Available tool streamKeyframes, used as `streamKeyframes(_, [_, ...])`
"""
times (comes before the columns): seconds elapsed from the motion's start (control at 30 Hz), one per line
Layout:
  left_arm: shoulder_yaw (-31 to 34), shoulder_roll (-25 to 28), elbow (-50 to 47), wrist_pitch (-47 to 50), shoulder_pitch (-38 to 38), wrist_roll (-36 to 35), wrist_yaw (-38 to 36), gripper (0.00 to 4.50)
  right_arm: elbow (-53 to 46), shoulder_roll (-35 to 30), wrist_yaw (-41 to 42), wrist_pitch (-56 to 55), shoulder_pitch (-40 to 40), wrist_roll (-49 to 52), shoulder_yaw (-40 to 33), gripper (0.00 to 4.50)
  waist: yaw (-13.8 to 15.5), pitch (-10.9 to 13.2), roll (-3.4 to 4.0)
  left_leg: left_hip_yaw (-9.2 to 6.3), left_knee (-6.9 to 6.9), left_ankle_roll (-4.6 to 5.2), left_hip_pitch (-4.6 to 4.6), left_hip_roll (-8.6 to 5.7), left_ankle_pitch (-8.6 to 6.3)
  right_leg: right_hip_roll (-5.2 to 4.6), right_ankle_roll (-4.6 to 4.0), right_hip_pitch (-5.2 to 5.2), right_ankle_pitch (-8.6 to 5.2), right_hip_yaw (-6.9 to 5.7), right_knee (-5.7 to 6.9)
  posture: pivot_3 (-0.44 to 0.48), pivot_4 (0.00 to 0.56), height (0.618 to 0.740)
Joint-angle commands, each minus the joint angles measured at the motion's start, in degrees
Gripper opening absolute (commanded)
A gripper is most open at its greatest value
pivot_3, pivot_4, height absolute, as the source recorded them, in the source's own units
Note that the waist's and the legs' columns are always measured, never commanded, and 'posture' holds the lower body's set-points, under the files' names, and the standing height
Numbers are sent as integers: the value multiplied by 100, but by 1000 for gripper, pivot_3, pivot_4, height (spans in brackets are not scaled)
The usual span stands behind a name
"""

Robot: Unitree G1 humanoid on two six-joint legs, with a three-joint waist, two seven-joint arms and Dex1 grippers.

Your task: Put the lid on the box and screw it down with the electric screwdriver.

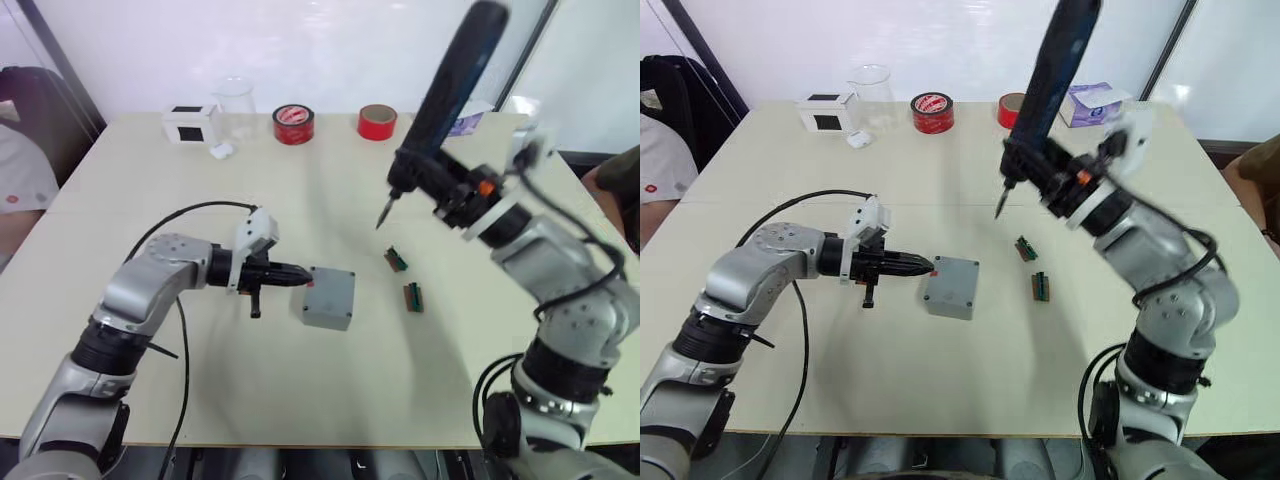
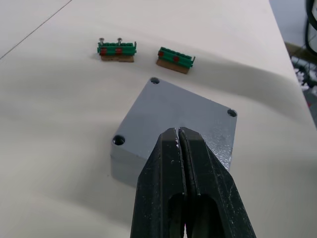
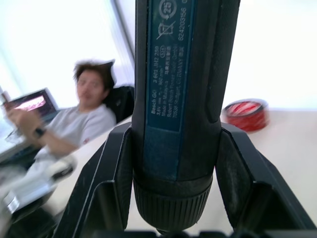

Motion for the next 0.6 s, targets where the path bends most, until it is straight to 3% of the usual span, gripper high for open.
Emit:
streamKeyframes(0.03, [-230,-104,-19,-264,-175,215,-61,0,-400,108,-36,-651,130,-143,238,1775,-4,0,0,0,1,0,0,-1,0,0,0,0,0,0,0,0,150,740])
streamKeyframes(0.6, [-807,-397,569,-928,-146,1054,-164,0,-174,132,-8,-1991,1029,-1319,1435,1775,1,-2,-2,-2,2,-1,12,-1,1,3,-1,11,0,-1,2,0,150,740])
